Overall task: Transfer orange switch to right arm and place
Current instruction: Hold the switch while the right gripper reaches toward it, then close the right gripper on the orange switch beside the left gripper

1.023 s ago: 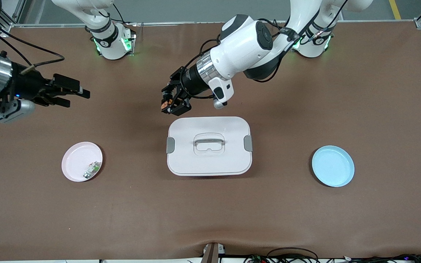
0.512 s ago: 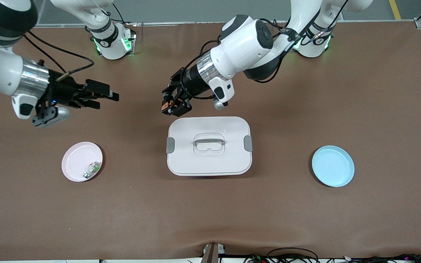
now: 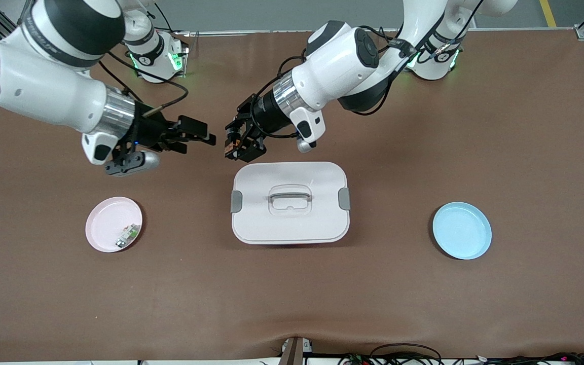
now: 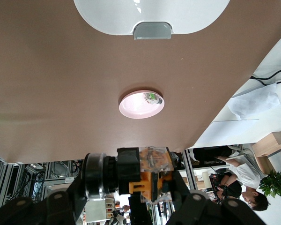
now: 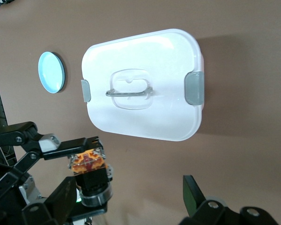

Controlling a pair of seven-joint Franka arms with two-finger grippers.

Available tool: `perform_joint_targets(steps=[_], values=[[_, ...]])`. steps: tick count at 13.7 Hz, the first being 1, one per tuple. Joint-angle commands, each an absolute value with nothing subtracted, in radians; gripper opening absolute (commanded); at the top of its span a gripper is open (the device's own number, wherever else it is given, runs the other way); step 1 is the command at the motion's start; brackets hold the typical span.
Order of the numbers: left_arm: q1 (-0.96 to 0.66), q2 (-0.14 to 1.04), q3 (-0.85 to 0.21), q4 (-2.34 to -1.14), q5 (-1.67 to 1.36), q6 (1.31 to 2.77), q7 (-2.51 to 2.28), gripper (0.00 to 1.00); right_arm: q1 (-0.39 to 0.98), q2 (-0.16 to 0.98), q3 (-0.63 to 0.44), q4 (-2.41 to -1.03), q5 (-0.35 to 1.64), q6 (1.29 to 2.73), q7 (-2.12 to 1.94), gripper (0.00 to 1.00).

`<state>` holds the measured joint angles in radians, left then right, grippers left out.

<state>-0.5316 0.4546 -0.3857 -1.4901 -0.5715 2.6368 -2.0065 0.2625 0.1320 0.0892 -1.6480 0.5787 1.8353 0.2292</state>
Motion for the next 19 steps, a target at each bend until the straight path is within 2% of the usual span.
perform_joint_targets(steps=[1,11,19], values=[[-0.540,0.457,-0.380,-1.483,-0.549,2.654,-2.026,0.38,0.275,0.143,0.081,-1.641,0.597,1.848,0.241,1.00],[-0.540,0.459,-0.380,-1.483,-0.549,2.657,-2.026,0.38,0.353,0.150,0.083,-1.631,0.635,1.927,0.325,1.00],[-0.540,0.457,-0.380,-1.485,-0.549,2.657,-2.025,0.38,0.377,0.179,0.081,-1.637,0.569,1.950,0.307,1.00]])
